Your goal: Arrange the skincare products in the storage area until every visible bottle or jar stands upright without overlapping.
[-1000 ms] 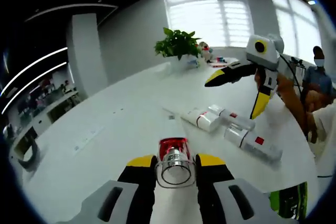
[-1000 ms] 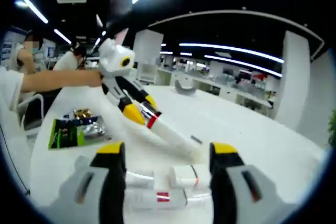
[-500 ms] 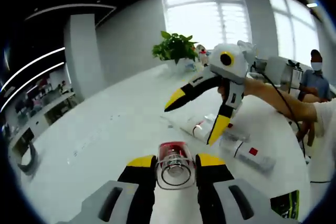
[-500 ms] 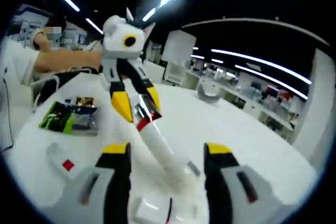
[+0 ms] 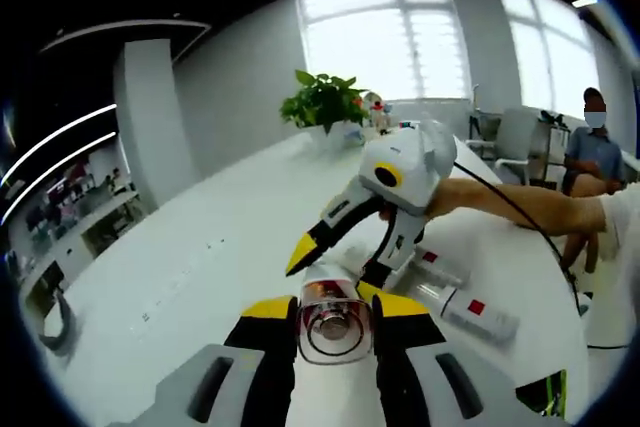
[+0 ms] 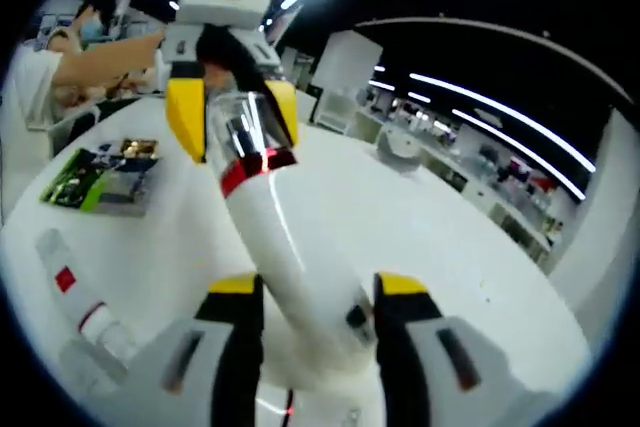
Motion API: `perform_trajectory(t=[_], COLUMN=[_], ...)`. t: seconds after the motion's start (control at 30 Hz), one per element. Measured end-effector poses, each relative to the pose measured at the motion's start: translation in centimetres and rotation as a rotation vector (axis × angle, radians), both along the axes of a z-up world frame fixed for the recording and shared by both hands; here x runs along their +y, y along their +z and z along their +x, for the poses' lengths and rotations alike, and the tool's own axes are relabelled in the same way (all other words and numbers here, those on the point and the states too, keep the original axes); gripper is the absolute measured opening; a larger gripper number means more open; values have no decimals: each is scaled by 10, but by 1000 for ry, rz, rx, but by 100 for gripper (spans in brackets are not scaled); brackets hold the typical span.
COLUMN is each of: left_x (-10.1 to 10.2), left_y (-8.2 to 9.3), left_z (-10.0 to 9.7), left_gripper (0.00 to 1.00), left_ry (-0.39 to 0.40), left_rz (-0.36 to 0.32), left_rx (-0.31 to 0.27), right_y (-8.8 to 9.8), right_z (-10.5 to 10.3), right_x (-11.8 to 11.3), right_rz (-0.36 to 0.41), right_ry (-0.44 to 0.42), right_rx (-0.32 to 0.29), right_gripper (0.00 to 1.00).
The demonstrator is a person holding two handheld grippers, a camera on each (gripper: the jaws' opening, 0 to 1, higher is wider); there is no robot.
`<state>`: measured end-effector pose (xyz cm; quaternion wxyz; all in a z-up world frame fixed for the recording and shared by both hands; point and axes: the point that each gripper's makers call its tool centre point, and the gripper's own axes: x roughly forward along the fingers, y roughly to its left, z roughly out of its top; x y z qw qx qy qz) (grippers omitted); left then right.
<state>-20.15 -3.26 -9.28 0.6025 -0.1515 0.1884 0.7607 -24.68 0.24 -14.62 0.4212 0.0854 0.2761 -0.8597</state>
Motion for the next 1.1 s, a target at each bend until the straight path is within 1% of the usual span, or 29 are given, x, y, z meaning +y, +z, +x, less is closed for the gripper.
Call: perform_trajectory(t=[0.17,0.23,0.33,0.43,0.47,0.5,0.53,0.6,0.63,0.7,0.77,0.83,0.9,1.0,1.03,1.07,1.1], left_x=[3,5,8,13,14,16,17,19,20,23,25,29,31,34,36,38,40], left_y=[4,7,13,24,27,28,30,34,36,40,44,45,46,51,54,56,57], left_z=[1,2,3,6,6,7,8,9,10,11,13,14,14,12,13,13,14], left_gripper=[28,28,28,28,28,28,28,28,28,28,28,28,28,28,28,28,28], left_ry=[-4,-10,-15,-24,-28,-32,-34,-38,-40,-45,-52,-64,-78,-76,-77,-82,-87], left_rz=[6,12,27,65,72,73,76,92,97,105,113,114,121,149,158,167,174], left_rx=[9,15,20,28,32,40,44,49,51,52,55,72,85,78,77,82,85], right_y=[3,4,7,11,12,12,13,13,15,15,16,17,16,15,15,16,16], right_z=[1,2,2,4,4,4,11,15,9,16,18,18,13,19,22,19,15], right_x=[2,2,3,1,2,1,-1,-2,-1,-3,-6,-5,-2,-3,-6,-6,-5], right_rz=[21,25,21,-35,-43,-47,-52,-66,-74,-92,-97,-88,-76,-96,-110,-117,-118], right_ry=[10,12,13,39,40,38,30,29,32,36,33,7,1,-10,-4,-2,1], right_rx=[56,66,64,70,71,68,66,56,50,38,33,11,14,2,-16,-28,-26], right_gripper=[39,38,37,36,36,35,35,35,35,34,34,34,33,33,33,32,32])
